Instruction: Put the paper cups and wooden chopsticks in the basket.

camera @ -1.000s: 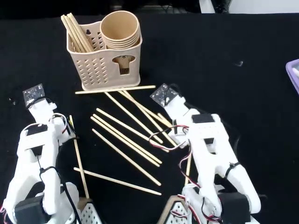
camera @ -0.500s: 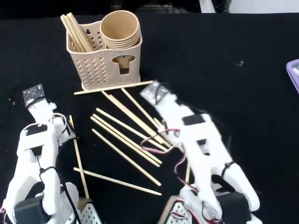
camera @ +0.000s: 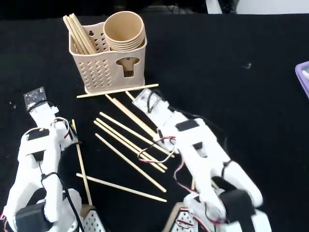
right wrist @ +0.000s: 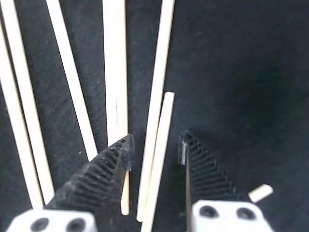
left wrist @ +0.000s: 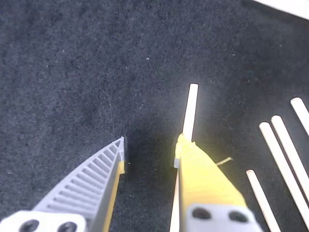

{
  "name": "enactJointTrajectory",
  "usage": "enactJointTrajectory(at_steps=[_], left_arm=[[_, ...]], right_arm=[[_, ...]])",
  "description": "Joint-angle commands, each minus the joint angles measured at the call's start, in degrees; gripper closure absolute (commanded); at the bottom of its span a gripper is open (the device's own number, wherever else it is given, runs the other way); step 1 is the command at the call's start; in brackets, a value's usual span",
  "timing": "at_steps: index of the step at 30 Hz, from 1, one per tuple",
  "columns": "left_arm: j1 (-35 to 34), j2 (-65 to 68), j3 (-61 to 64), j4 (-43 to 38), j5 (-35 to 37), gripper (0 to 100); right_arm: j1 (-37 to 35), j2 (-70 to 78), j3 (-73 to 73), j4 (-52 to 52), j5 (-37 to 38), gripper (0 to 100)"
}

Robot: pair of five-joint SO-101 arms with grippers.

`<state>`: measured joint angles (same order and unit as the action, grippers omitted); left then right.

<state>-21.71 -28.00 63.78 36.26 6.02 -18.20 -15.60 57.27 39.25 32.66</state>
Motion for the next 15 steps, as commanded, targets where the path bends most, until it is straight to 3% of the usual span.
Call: enactJointTrajectory(at_steps=[1,4,8,15], left_arm=[[-0.1,-1.6,-0.6,-0.4,-0.4,82],[-0.1,-1.6,-0.6,-0.4,-0.4,82],[-0.1,-1.6,-0.6,-0.4,-0.4,82],[-0.1,-1.6,-0.6,-0.4,-0.4,82]], right_arm=[[1.0,7.3,-6.7,-0.6,-0.6,83.9],[2.1,12.4,-12.7,5.0,-0.6,84.8],[2.8,15.3,-15.7,8.4,-0.2,99.4],[5.7,9.8,-15.1,10.2,-0.1,98.8]])
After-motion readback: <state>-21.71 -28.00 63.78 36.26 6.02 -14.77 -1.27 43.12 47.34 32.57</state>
